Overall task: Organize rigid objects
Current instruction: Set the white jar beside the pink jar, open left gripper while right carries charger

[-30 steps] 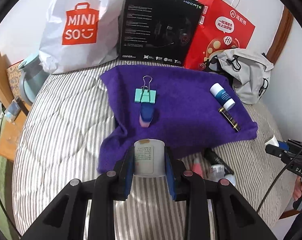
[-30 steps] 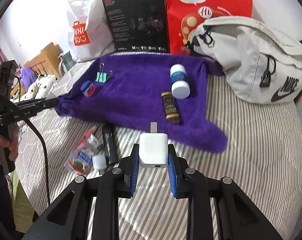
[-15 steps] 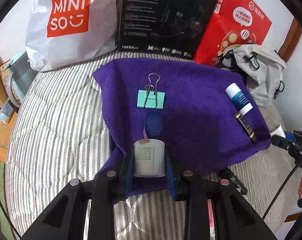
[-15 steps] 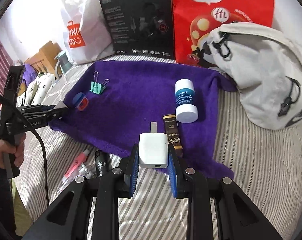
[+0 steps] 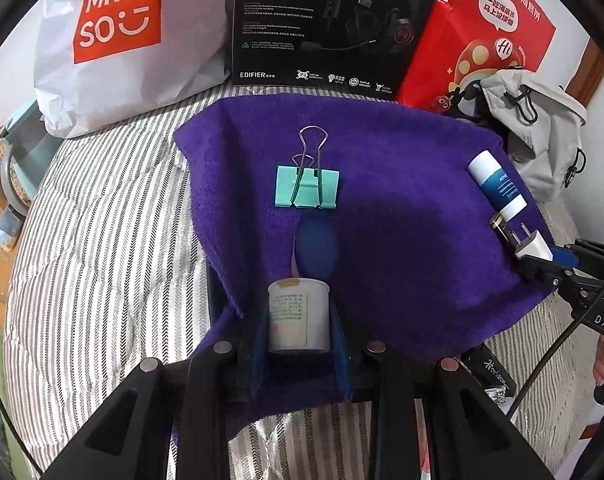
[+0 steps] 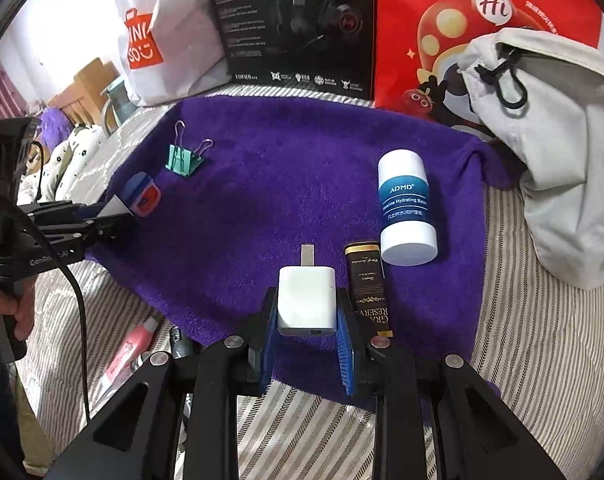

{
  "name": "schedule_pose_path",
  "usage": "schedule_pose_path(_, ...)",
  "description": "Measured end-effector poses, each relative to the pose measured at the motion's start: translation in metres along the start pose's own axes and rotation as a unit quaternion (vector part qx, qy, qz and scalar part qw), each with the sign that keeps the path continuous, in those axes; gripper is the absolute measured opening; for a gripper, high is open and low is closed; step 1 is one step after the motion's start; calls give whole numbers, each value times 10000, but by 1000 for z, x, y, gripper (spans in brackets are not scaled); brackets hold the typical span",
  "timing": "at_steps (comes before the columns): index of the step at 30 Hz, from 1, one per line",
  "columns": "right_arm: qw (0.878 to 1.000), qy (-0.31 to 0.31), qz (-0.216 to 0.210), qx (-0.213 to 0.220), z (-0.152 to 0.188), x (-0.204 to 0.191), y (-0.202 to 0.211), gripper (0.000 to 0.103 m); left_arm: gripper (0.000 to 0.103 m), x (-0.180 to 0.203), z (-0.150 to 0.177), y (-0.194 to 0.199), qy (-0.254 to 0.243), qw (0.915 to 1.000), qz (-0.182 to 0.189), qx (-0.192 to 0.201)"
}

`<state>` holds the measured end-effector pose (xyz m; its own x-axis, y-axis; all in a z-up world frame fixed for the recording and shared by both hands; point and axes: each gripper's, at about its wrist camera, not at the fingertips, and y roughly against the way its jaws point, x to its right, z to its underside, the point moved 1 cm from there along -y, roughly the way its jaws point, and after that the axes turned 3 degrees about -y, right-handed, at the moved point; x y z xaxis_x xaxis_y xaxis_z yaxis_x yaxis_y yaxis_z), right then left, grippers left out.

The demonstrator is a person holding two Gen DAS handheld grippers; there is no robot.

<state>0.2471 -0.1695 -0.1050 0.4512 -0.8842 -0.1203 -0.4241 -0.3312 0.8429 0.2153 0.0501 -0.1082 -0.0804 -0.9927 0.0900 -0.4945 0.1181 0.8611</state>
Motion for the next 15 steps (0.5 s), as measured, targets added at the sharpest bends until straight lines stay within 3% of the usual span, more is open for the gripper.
schedule_pose_path(15, 9998, 54, 96, -161, 5, 3, -3, 26, 27, 16, -6, -13, -509, 9977, -381, -242)
